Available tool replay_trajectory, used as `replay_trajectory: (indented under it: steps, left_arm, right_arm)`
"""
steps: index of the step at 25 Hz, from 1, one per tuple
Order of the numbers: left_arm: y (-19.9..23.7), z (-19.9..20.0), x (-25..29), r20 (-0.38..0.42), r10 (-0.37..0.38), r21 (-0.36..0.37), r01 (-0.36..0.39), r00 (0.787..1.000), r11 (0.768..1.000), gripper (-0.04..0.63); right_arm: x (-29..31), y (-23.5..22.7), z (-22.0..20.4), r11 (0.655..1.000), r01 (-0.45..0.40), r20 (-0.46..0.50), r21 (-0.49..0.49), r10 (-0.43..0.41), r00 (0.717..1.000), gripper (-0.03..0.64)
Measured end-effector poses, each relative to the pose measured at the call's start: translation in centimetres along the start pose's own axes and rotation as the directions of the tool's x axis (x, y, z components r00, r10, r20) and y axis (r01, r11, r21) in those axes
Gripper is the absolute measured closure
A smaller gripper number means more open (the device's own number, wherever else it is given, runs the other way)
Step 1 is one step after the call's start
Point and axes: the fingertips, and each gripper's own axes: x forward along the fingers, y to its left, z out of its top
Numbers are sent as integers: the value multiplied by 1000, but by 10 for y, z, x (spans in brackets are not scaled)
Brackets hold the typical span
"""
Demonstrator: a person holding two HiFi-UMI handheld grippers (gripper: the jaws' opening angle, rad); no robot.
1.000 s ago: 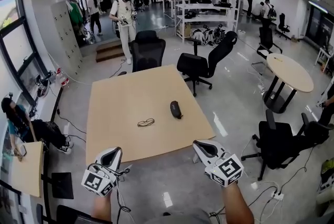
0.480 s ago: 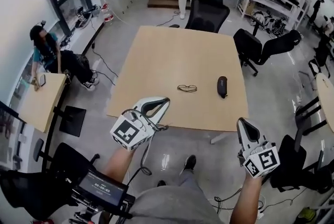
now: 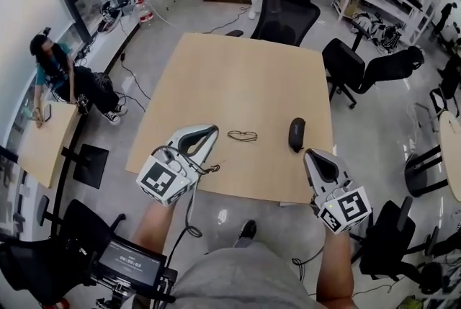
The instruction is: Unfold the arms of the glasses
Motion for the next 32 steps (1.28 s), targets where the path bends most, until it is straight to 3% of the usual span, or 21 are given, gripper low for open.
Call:
replay_trajectory:
  steps: [10, 17, 32]
  left_arm:
    - [29, -19, 68, -15, 96, -7, -96, 995, 995, 589]
    - [53, -37, 74, -50, 123, -15, -123, 991, 992, 589]
    - [85, -117, 106, -120, 43, -101, -55, 992, 993, 589]
  right_arm:
    - [52, -87, -6, 998, -66, 8, -2, 66, 998, 607]
    - [87, -100, -21, 996, -80, 0, 41, 80, 997, 607]
    - [147, -108, -68, 997, -40, -96, 66, 46, 994, 607]
